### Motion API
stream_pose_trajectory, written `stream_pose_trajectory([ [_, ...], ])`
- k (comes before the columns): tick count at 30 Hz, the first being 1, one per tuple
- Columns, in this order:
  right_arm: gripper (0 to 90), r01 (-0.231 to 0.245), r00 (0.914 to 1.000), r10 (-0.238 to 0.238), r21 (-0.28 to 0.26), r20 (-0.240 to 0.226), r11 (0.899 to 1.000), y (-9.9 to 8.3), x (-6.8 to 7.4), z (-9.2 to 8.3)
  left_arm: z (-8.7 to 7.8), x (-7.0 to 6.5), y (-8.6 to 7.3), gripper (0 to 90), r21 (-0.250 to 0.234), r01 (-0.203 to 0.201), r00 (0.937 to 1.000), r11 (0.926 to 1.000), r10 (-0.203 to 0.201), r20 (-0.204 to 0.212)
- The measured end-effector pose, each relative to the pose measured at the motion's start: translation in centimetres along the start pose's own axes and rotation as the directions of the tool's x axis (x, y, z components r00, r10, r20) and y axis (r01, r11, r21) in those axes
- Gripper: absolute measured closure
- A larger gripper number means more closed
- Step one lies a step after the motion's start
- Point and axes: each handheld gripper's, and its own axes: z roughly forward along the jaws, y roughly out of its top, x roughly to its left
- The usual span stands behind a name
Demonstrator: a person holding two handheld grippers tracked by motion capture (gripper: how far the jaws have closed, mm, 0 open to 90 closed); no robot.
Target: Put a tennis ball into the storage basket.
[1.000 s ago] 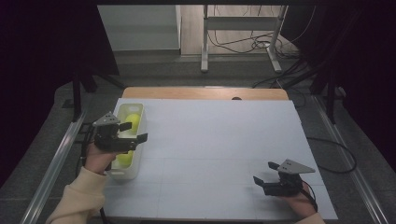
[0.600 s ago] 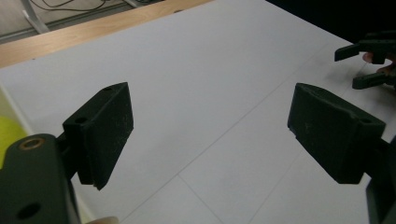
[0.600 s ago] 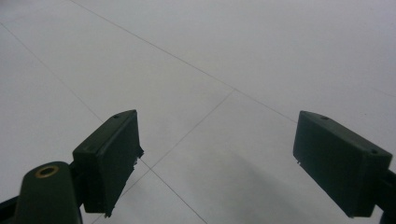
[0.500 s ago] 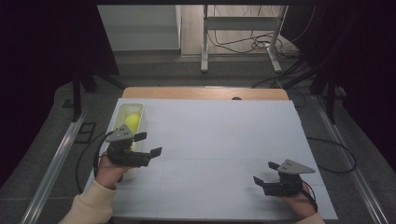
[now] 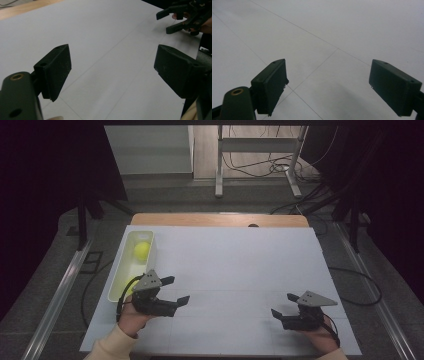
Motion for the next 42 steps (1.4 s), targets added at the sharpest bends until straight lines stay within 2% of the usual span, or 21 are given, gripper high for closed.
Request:
stream_pose_trajectory([
  [5,15.3,0.003,1.0,-0.003,-0.003,-0.003,1.0,0.0,0.1,0.0,0.6,-0.6,-1.2,15.0,0.006,-0.003,1.0,1.0,0.003,0.006],
  [10,15.3,0.005,1.0,-0.005,-0.003,-0.003,1.0,0.0,0.1,0.0,1.1,-0.7,-2.6,15.0,0.027,0.017,0.9997,0.9995,-0.017,0.015],
  [19,15.3,0.006,1.0,-0.006,-0.003,-0.007,1.0,0.0,0.1,0.0,1.7,-0.2,-4.8,15.0,0.045,0.04,0.9992,0.9982,-0.04,-0.003],
  [24,15.3,0.008,0.9999,-0.008,-0.003,-0.01,1.0,0.0,0.1,0.0,2.0,0.3,-6.0,14.9,0.071,0.064,0.9979,0.9954,-0.063,-0.016],
  [30,15.3,0.009,0.9998,-0.009,-0.001,-0.019,1.0,0.0,0.2,0.0,2.0,0.4,-6.5,14.9,0.068,0.076,0.997,0.9948,-0.075,-0.018],
  [42,15.3,0.018,0.9992,-0.018,0.003,-0.034,1.0,0.0,0.2,0.0,1.9,0.6,-6.6,14.9,0.059,0.08,0.9966,0.995,-0.079,-0.022],
])
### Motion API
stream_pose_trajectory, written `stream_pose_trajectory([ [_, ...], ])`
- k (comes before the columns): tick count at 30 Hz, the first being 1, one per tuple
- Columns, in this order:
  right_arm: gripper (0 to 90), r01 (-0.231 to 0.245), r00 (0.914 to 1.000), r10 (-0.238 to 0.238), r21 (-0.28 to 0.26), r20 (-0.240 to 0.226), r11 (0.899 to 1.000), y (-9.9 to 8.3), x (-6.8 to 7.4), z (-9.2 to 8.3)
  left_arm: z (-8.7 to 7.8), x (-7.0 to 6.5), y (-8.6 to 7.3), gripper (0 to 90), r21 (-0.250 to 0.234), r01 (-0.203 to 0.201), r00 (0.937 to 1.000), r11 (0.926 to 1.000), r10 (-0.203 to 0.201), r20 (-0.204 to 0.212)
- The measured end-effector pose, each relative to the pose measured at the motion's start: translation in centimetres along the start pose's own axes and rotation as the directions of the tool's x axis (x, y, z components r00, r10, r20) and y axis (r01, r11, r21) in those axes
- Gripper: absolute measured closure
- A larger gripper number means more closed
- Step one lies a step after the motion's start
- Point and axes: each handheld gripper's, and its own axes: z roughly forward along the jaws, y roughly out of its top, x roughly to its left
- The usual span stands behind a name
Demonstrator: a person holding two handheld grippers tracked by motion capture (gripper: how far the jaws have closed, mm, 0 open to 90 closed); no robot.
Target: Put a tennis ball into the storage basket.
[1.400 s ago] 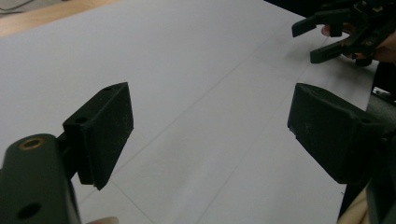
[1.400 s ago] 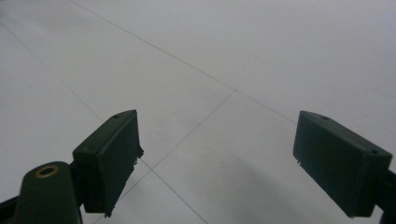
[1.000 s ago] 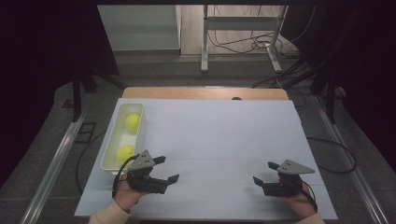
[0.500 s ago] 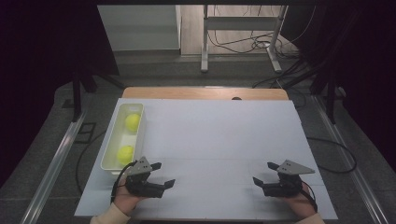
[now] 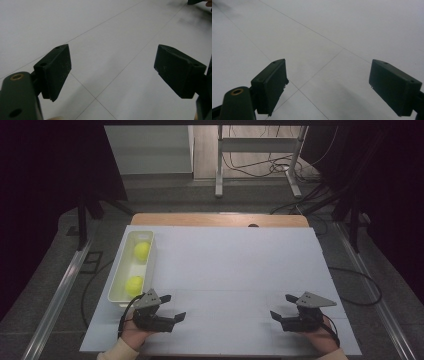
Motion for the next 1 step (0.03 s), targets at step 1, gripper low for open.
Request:
stream_pose_trajectory([
  [1,15.3,0.0,1.0,0.0,0.0,0.0,1.0,0.0,0.0,0.0,0.0,0.0,0.0,14.9,0.0,0.0,1.0,1.0,0.0,0.0],
])
